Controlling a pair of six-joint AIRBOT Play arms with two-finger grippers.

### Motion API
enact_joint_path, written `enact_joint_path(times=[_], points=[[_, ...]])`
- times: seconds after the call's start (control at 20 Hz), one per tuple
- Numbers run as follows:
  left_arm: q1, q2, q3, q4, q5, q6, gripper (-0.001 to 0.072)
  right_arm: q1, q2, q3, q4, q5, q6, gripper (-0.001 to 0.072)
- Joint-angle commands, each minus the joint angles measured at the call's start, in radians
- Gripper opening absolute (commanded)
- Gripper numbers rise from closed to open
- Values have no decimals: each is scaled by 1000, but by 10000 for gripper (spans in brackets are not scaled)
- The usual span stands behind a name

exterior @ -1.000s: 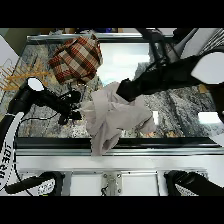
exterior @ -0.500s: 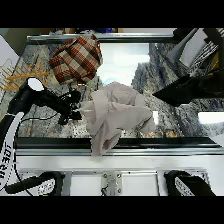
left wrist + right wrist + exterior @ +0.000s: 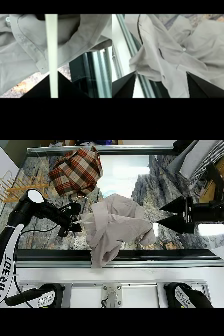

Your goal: Fold the clothes and pants, and hang the long-sleeved shirts on hangers.

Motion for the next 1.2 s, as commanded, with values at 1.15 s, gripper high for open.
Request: enact_joint_path(times=[1.15], points=[[0, 0, 0, 0, 0, 0, 14, 294, -203, -227, 187, -188, -397, 679]])
